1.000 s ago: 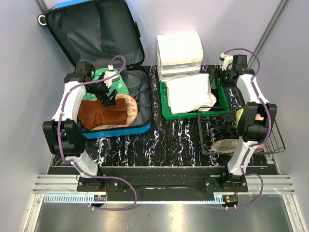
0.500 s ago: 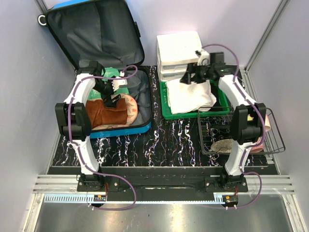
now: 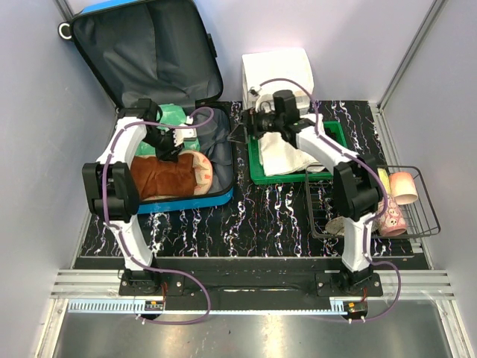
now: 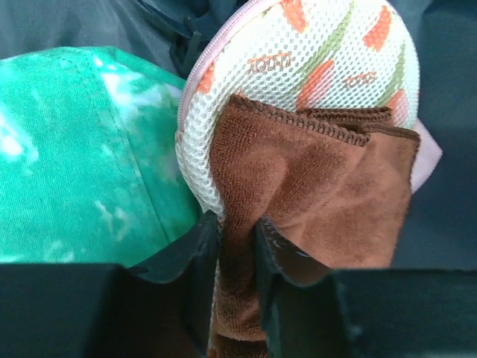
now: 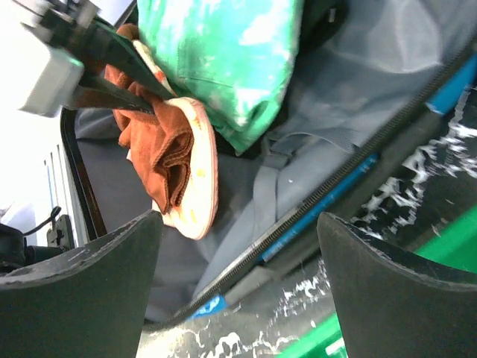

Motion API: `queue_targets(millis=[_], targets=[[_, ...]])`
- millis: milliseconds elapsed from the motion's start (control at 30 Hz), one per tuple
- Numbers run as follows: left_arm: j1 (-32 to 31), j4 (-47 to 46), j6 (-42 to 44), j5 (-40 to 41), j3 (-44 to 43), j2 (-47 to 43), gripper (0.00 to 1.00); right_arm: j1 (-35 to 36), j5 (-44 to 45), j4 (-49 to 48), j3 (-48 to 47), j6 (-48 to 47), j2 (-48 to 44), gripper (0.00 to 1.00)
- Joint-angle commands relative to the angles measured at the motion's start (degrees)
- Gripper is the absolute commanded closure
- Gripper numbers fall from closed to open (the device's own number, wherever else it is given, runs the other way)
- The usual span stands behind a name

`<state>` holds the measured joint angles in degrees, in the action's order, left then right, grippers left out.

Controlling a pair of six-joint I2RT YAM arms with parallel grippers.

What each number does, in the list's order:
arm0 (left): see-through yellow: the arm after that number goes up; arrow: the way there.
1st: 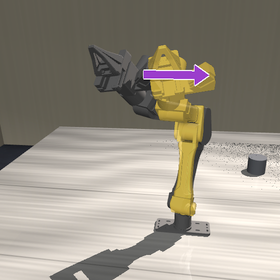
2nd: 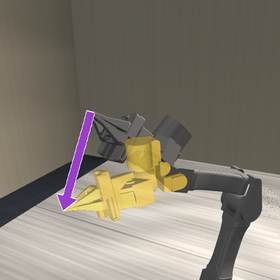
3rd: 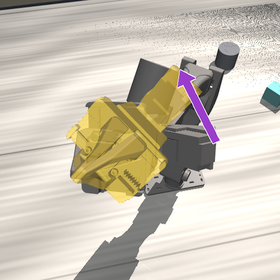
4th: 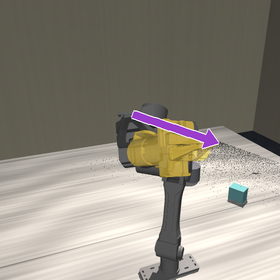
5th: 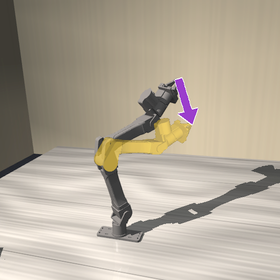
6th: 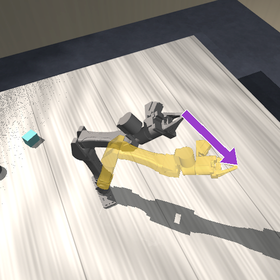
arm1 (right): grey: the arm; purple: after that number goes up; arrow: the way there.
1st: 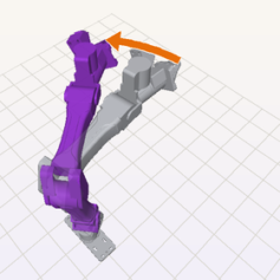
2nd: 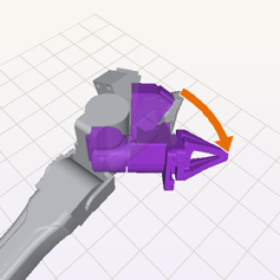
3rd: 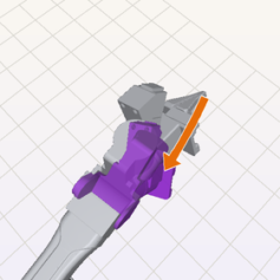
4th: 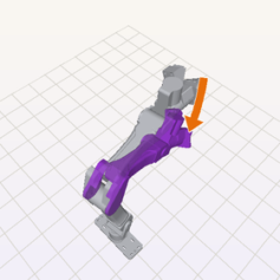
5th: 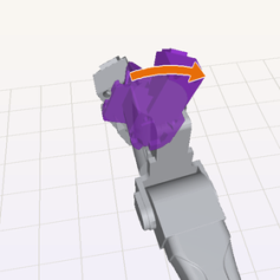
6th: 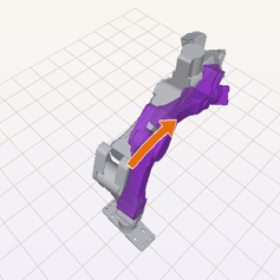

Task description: Open, take out, and arrange the luggage

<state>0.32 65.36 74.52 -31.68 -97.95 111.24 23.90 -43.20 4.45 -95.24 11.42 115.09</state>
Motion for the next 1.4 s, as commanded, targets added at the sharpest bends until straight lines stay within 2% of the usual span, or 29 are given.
queue_targets(millis=[0, 133, 233, 500, 700, 900, 1100, 1367], targets=[[-0.1, 1.5, 0.9, -3.3, 2.4, -8.7, 0.84, 4.6, -1.6, -10.0, -3.5, 2.2, 5.0, 0.04], [-0.1, 1.2, -1.0, -2.9, 4.7, -11.4, 1.0, 8.0, -5.1, -15.7, -3.3, 4.0, 7.4, 0.0], [-0.1, -1.1, -3.4, -3.2, 5.9, -12.9, 1.0, 10.1, -8.3, -24.0, -1.5, 7.4, 8.8, 0.0], [-0.1, -3.8, -7.1, -3.8, 4.8, -11.5, 1.0, 14.8, -12.2, -34.1, -1.4, 13.6, 13.1, 0.0], [-0.1, -4.7, -7.8, -5.8, 3.1, -10.4, 1.0, 17.2, -8.7, -32.6, -3.3, 11.7, 16.9, 0.0], [-0.1, -4.5, -6.0, -6.0, 4.0, -11.2, 1.0, 17.8, -1.4, -32.7, -4.1, 11.9, 18.4, 0.0], [0.1, -3.3, -3.7, -6.5, 4.7, -12.4, 1.0, 17.3, 9.0, -26.5, -3.8, 6.5, 17.0, 0.0], [0.1, -2.3, -0.6, -5.2, 6.2, -13.9, 1.0, 16.1, 9.1, -27.8, -1.6, 6.3, 14.5, 0.0]])
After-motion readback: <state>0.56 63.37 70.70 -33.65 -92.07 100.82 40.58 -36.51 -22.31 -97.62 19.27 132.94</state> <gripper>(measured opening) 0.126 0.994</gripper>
